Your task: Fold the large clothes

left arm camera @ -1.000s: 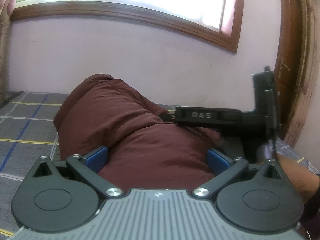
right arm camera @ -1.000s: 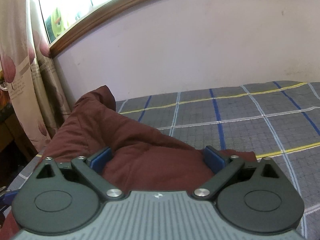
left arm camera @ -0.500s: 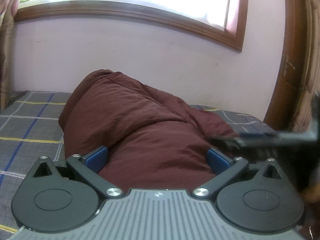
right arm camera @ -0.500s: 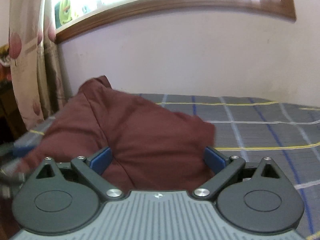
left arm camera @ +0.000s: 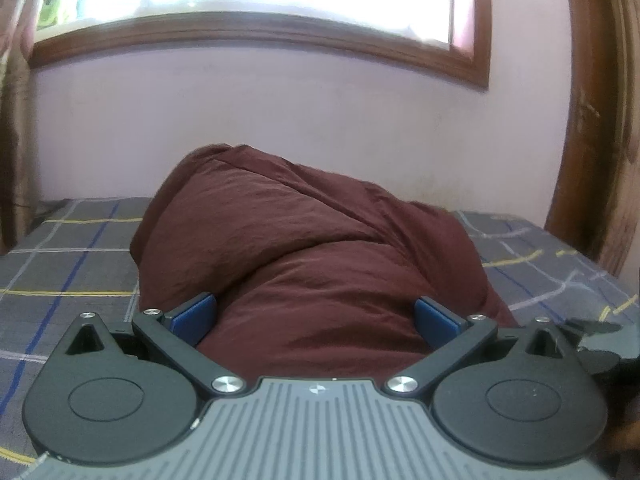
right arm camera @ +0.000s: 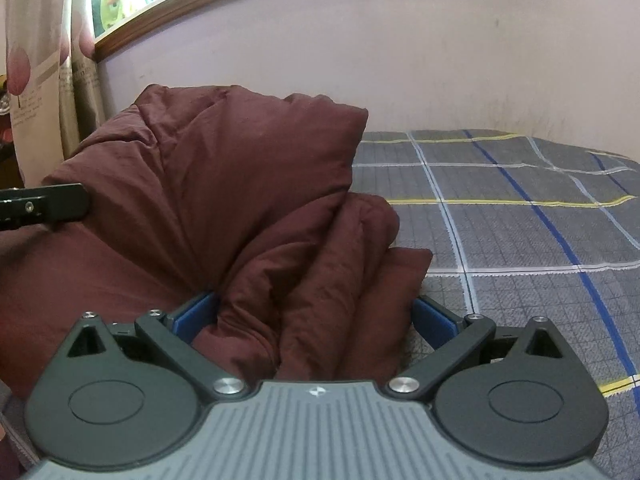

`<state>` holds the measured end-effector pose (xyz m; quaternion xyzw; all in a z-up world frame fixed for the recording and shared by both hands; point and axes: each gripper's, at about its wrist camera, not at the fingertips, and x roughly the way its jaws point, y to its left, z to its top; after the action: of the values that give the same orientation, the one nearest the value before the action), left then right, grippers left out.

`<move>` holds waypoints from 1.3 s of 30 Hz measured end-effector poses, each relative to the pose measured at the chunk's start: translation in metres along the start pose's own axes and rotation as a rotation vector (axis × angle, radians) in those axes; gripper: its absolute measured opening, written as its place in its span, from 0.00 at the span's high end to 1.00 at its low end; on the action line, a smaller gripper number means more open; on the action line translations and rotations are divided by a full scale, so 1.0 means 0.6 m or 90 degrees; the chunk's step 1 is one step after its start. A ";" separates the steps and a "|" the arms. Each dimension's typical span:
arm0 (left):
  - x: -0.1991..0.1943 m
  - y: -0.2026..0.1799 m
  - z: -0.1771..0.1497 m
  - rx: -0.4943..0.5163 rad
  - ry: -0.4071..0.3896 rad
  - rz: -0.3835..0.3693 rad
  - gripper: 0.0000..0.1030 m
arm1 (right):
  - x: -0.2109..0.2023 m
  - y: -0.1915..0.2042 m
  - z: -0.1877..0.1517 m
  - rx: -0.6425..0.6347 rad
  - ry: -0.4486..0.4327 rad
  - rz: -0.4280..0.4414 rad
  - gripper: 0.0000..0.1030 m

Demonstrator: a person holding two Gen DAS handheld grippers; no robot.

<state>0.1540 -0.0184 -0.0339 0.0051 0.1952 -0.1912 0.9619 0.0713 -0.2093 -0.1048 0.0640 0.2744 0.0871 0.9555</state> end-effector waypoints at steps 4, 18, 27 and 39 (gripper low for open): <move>-0.015 0.006 0.006 -0.041 -0.005 0.032 0.00 | -0.006 -0.004 0.004 0.017 -0.007 0.010 0.00; -0.119 -0.024 0.047 -0.067 -0.063 0.136 0.00 | -0.138 0.061 0.031 -0.029 -0.080 -0.068 0.00; -0.198 -0.074 0.051 0.000 -0.046 0.255 0.00 | -0.236 0.139 0.001 -0.114 -0.104 -0.108 0.00; -0.207 -0.071 0.022 -0.053 0.053 0.178 0.00 | -0.245 0.143 -0.033 -0.073 -0.063 -0.077 0.00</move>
<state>0.0375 -0.0133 0.0280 0.0000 0.2401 -0.0465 0.9696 -0.0731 -0.1536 -0.0318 -0.0028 0.2245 0.0417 0.9736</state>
